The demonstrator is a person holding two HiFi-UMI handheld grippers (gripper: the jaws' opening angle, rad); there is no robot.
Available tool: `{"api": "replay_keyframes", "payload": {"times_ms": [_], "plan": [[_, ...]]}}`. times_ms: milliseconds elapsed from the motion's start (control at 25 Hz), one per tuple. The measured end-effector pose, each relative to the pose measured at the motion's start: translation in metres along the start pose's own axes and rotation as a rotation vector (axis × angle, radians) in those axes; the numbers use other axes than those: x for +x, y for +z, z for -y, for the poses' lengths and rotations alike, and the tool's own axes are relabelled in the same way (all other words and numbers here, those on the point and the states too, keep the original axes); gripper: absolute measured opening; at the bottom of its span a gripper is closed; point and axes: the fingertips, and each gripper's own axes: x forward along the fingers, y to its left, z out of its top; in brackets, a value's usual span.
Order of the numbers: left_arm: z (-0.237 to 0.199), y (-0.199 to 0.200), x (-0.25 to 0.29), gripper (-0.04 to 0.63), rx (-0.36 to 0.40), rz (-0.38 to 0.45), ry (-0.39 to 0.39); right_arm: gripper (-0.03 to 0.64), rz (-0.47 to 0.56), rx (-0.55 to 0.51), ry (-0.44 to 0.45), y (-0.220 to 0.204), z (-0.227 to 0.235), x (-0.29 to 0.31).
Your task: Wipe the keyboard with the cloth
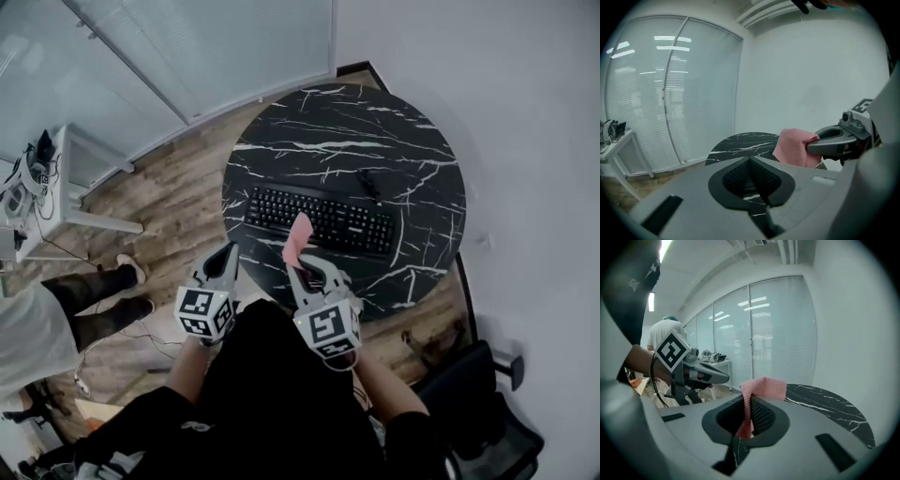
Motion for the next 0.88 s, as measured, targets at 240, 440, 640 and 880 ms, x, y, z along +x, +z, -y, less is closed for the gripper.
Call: {"api": "replay_keyframes", "payload": {"times_ms": [240,440,640,880], "plan": [[-0.039,-0.034,0.029,-0.002,-0.012,-0.092,0.054,0.005,-0.107,-0.105,0.071,-0.014,0.003,0.061],[-0.077,-0.065,0.053,-0.002,-0.099,-0.148,0.051,0.005,-0.236,-0.27,0.097,-0.032,-0.002,0.128],[-0.116,-0.079,0.079,-0.002,-0.123,-0.185,0.014,0.005,-0.365,-0.347,0.127,-0.06,-0.012,0.194],[-0.152,-0.095,0.105,-0.002,-0.124,-0.233,-0.058,0.005,-0.512,-0.38,0.158,-0.099,-0.027,0.246]]}}
